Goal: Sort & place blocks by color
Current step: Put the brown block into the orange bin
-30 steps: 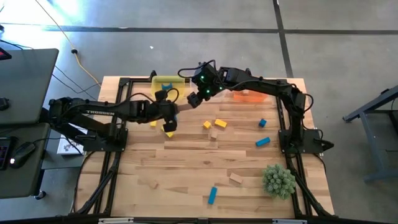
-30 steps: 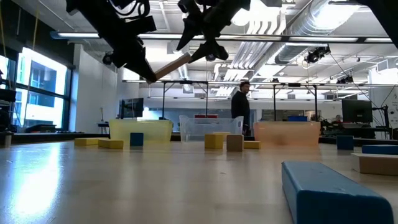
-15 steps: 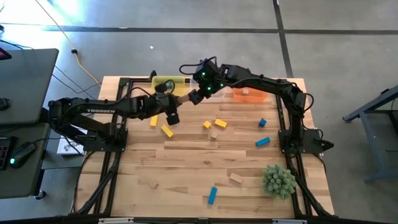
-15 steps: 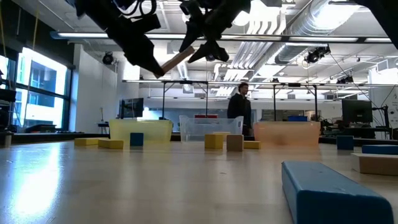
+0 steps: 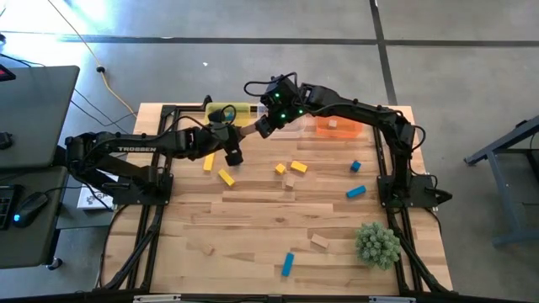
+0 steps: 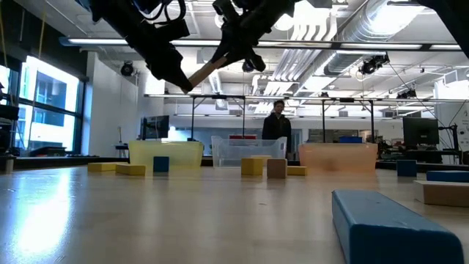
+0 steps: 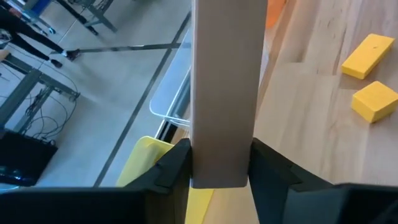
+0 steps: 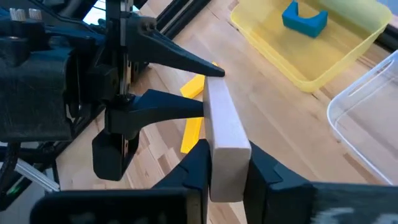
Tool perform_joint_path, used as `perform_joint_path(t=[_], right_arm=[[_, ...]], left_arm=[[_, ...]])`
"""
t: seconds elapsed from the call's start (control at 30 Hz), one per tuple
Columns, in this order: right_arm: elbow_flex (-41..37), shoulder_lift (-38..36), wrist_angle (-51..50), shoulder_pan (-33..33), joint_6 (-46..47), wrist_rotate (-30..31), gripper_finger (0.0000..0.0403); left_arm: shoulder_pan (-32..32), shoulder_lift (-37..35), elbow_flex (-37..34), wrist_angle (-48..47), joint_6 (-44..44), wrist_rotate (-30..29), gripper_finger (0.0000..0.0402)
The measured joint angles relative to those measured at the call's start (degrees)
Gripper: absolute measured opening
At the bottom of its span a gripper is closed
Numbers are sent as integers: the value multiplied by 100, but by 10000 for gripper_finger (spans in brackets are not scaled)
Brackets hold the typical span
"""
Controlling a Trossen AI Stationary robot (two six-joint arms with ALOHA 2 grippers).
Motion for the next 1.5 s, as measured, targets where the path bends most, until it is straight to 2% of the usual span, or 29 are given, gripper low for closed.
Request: perform_joint_path(t=[0.1,0.23,0.43,0.63,1.13,1.5], right_arm=[[4,-4,-19,-41,-300,43,36],[0,11,-229,-126,-623,397,36],[0,9,-813,-371,-1142,611,36],[0,0,-1310,-660,-1624,690,36],[-3,-53,-3231,-1254,-2281,2301,36],[-7,-748,-3482,-1766,-2176,3074,36]], left_arm=[[0,1,0,91,-27,27,156],[-5,-1,9,213,-217,33,205],[33,-1,9,503,-671,-116,245],[208,-1,9,541,-817,-315,249],[740,-1,7,529,-1119,-421,250],[1082,-1,4,527,-1121,-420,250]])
